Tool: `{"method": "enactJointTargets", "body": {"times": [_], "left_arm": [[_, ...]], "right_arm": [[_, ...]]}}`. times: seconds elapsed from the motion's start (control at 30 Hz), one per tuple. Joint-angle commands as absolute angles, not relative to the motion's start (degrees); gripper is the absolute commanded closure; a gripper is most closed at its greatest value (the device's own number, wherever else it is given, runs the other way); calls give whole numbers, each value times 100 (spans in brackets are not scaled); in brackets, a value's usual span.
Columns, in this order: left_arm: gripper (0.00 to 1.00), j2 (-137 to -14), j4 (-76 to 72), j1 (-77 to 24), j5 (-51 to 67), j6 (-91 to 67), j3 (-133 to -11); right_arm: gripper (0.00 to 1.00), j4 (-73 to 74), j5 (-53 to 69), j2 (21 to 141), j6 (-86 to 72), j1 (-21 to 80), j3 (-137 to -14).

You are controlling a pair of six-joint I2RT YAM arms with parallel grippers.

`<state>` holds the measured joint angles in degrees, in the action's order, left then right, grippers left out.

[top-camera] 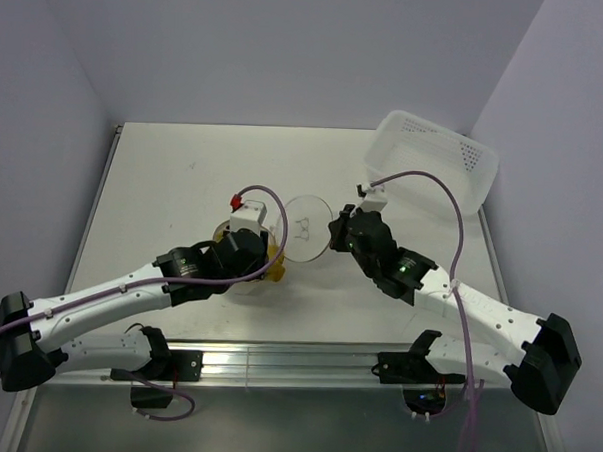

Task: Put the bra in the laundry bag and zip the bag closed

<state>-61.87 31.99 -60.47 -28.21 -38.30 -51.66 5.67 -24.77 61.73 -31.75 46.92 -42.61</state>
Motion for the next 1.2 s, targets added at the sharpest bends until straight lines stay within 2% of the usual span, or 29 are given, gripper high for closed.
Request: {"method": "enactJointTargets", "body": {"times": [0.0, 0.17, 0.63, 0.83, 0.87, 0.93, 0.97, 1.03, 1.1, 1.17], "left_arm": [[55, -6240, 2857, -6082, -3321, -3788, -5282], [41, -6590, 2619, -6082, -3340, -3779, -5361], [42, -7277, 1838, -5889, -2814, -3631, -5265], [58, -7672, 1889, -5572, -2997, -3516, -5317], [68, -7690, 1942, -5564, -3136, -3533, -5326], [78, -7717, 2039, -5528, -3278, -3603, -5335], [87, -7717, 2100, -5520, -3365, -3612, -5326], [91, -7734, 2162, -5502, -3436, -3647, -5282], [100, -7734, 2241, -5432, -3515, -3682, -5221], [100, -7691, 2285, -5301, -3551, -3744, -5168]], "right_arm": [[100, 580, -2558, 5819, -2989, 4763, -4386], [100, 641, -2514, 5511, -2821, 4834, -4526], [100, 633, -2505, 5238, -2637, 5141, -4614], [100, 668, -2558, 5159, -2584, 5177, -4649], [100, 668, -2566, 5142, -2584, 5177, -4649], [100, 668, -2575, 5098, -2575, 5177, -4649], [100, 668, -2575, 5089, -2566, 5177, -4649], [100, 685, -2566, 5036, -2558, 5177, -4658], [100, 694, -2549, 4966, -2549, 5177, -4676], [100, 721, -2549, 4922, -2523, 5177, -4702]]}}
